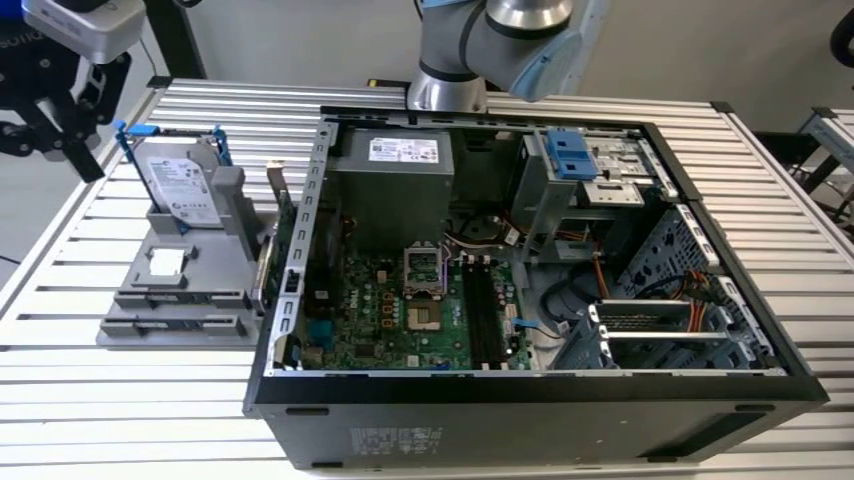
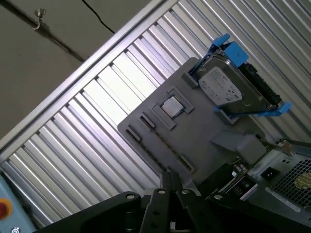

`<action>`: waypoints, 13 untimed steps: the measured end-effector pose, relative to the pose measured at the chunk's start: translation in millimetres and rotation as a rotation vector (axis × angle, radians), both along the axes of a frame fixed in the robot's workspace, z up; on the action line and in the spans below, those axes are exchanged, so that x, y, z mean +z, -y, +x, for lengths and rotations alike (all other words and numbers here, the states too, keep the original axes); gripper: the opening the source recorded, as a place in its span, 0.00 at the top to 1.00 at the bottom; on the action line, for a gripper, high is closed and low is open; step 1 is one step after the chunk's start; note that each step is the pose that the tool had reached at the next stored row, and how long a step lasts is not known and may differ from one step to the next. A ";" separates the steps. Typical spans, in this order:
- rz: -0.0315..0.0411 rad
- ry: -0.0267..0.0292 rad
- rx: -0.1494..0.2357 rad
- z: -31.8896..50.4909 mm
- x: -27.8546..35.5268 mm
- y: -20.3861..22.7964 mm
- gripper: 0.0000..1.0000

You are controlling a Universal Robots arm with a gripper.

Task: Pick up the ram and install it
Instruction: 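Pick up the ram and move it above insertion slot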

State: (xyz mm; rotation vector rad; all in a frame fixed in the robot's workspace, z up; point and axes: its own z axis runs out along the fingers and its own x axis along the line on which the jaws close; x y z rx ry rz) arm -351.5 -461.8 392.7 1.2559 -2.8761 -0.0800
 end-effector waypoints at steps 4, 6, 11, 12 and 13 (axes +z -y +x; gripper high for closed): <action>-0.0005 0.0017 0.053 0.1 0.0 0.0 1.00; -0.0009 0.0091 0.074 0.1 0.1 0.0 1.00; -0.0042 0.0366 0.117 0.1 0.1 0.0 1.00; -0.0052 0.0387 0.125 0.1 0.0 0.0 1.00; -0.0062 0.0408 0.134 0.1 0.0 0.0 1.00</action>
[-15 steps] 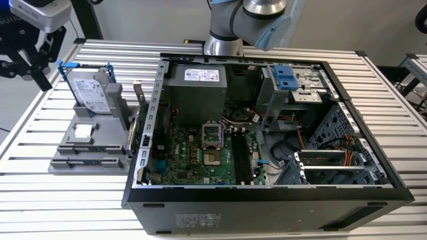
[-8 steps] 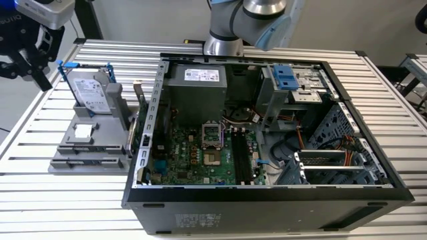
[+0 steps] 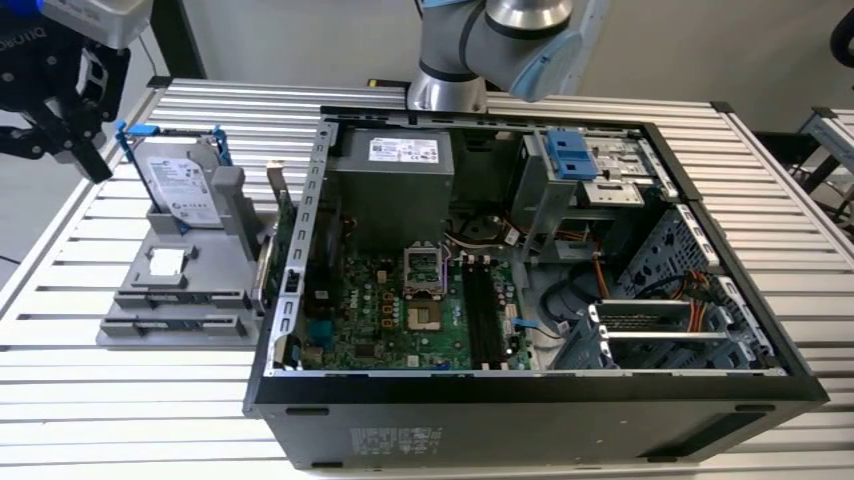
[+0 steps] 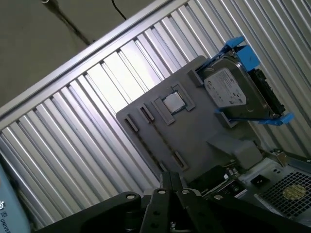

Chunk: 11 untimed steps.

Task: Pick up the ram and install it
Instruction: 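Pick up the ram and move it above insertion slot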

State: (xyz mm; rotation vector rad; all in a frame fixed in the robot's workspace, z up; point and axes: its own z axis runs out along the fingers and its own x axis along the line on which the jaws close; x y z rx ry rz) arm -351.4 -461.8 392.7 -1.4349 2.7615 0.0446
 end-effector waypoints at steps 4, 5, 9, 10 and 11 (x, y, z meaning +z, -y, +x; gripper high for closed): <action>-0.0026 0.0017 0.041 -0.1 0.1 0.1 1.00; -0.0030 0.0018 0.053 -0.1 0.0 0.1 1.00; -0.0043 0.0018 0.101 -0.1 0.0 0.0 1.00; -0.0045 0.0018 0.114 -0.1 0.0 0.0 1.00; -0.0048 0.0018 0.129 -0.1 0.1 0.0 1.00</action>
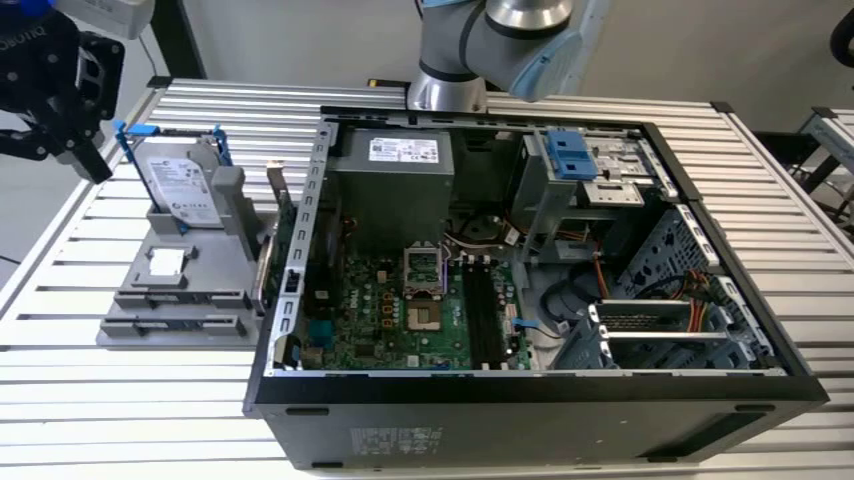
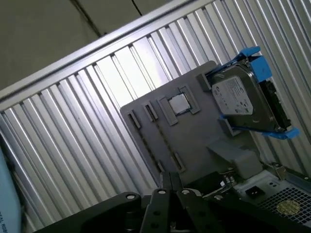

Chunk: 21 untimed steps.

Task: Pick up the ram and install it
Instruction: 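Pick up the ram and move it above insertion slot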

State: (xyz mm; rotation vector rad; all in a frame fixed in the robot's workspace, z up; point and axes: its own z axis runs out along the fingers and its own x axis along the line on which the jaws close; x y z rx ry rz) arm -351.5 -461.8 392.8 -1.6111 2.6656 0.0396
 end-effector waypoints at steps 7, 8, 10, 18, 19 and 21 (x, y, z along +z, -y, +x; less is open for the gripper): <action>-0.0012 0.0000 0.105 0.0 0.0 0.0 1.00; -0.0013 0.0000 0.120 0.0 0.0 0.0 1.00; -0.0013 0.0000 0.153 0.0 0.0 0.0 1.00; -0.0014 0.0002 0.297 0.0 0.0 0.0 1.00; -0.0014 0.0002 0.316 0.0 0.0 0.0 1.00; -0.0014 0.0002 0.353 0.0 0.0 0.0 1.00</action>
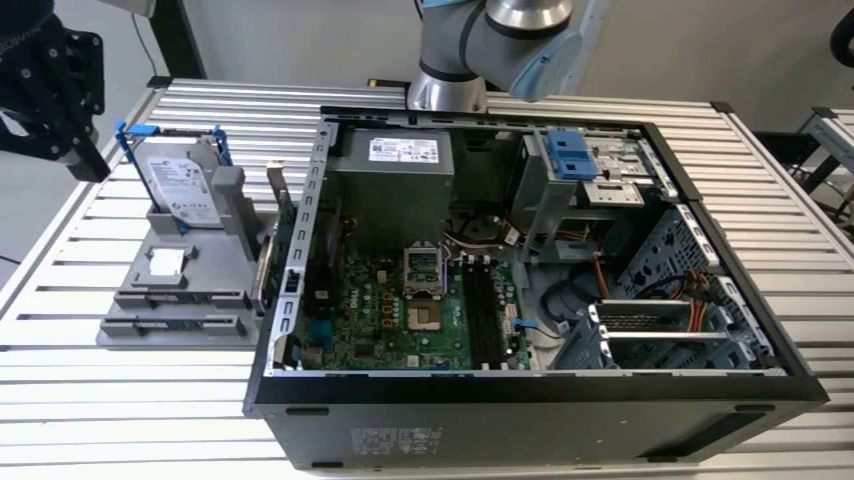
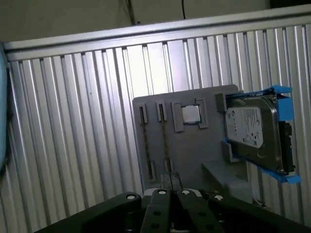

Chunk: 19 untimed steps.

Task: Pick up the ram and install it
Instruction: 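Pick up the ram and move it above insertion slot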

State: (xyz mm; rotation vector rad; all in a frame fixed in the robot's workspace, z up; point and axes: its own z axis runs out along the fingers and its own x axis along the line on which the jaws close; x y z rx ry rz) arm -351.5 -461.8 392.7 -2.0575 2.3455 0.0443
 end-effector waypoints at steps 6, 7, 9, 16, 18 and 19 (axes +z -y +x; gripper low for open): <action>0.0000 0.0000 0.105 0.0 0.0 0.0 1.00; 0.0000 0.0000 0.121 0.0 0.0 0.0 1.00; 0.0000 0.0000 0.150 0.0 0.0 0.0 1.00; -0.0001 -0.0001 0.214 0.0 0.0 0.0 1.00; 0.0000 0.0000 0.214 0.0 0.0 0.0 1.00; 0.0000 0.0000 0.214 0.0 0.0 0.0 1.00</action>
